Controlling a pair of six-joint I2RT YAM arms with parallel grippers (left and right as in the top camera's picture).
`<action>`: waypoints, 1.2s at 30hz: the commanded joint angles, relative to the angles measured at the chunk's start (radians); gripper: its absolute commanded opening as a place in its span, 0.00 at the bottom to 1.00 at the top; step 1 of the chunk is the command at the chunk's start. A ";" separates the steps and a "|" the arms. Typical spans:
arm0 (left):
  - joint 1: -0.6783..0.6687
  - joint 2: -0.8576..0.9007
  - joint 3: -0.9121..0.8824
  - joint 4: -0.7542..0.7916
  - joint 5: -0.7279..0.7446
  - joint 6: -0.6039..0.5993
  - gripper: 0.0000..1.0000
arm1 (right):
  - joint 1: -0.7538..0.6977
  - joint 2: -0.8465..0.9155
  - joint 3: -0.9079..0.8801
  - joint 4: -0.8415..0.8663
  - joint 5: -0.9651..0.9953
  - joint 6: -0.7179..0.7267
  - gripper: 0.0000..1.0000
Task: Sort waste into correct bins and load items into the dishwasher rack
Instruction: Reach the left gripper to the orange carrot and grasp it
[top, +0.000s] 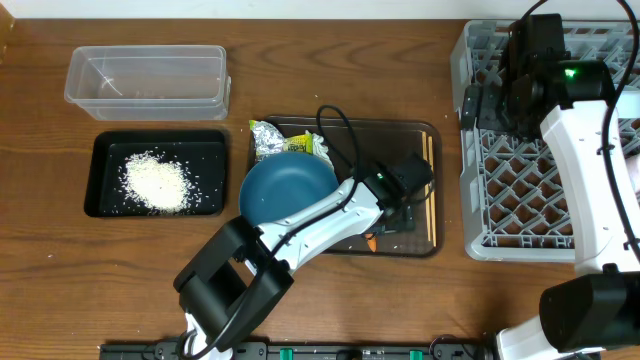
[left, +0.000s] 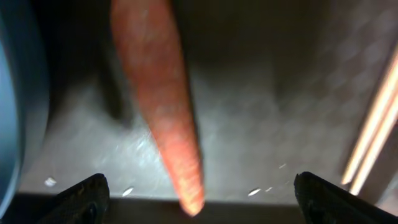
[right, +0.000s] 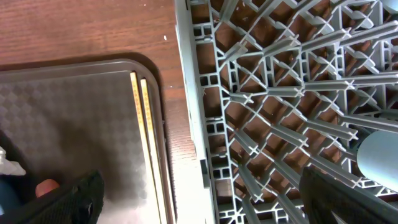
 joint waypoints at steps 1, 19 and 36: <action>0.000 0.015 0.026 0.024 -0.048 -0.040 0.98 | -0.002 0.009 0.002 -0.001 -0.003 -0.002 0.99; -0.006 0.112 0.026 0.061 -0.154 -0.089 0.97 | -0.002 0.009 0.002 -0.001 -0.003 -0.002 0.99; -0.043 0.165 0.026 0.064 -0.197 -0.089 0.70 | -0.002 0.009 0.002 -0.001 -0.003 -0.002 0.99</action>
